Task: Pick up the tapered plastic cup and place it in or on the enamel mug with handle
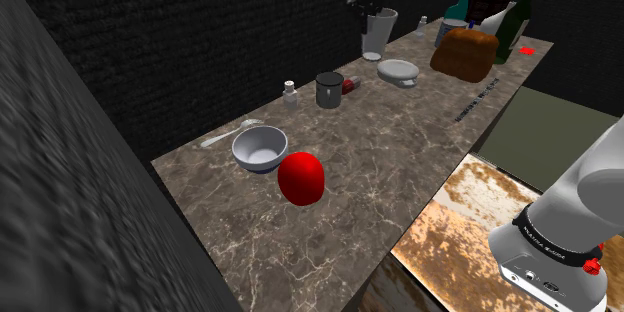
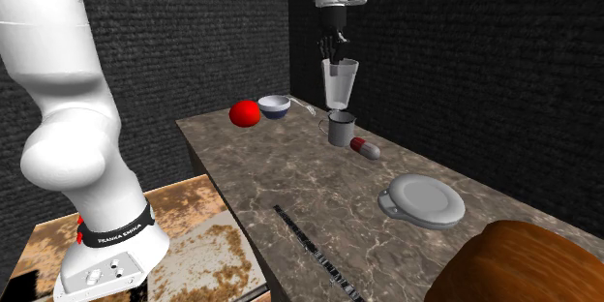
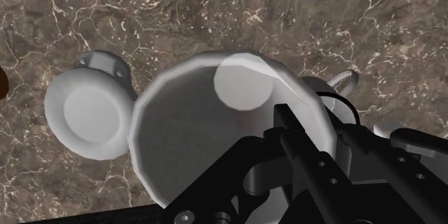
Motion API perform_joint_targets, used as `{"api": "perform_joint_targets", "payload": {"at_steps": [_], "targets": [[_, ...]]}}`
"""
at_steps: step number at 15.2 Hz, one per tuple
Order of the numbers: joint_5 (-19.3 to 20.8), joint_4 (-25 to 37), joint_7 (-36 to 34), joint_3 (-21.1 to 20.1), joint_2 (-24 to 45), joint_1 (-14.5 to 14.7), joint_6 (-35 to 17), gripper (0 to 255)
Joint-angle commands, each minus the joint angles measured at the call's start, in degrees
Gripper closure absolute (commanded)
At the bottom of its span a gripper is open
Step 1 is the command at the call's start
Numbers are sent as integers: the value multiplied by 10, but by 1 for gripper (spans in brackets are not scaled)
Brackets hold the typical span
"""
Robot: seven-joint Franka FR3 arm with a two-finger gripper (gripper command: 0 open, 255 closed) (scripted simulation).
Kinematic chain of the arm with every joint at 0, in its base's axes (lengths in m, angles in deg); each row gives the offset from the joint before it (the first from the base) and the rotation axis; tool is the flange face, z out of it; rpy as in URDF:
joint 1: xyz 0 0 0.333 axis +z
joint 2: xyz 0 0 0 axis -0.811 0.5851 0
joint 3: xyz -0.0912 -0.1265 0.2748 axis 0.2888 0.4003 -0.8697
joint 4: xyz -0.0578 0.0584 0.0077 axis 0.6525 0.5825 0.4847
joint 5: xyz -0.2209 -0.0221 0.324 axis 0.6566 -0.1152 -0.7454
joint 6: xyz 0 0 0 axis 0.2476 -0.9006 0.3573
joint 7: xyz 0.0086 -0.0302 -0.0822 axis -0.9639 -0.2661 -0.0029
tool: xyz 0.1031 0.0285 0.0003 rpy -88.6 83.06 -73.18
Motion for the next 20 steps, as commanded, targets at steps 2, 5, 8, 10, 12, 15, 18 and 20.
{"api": "perform_joint_targets", "payload": {"at_steps": [2,5,8,10,12,15,18,20], "targets": [[6,89,-30,-14,59,20,35,255],[14,194,-53,-24,126,41,76,255],[26,331,-71,-29,210,68,133,255],[28,352,-75,-29,227,74,138,255],[27,324,-78,-29,219,72,118,255],[26,288,-81,-30,211,69,90,255],[25,255,-84,-30,205,67,63,255],[25,235,-86,-30,202,66,46,255]]}}
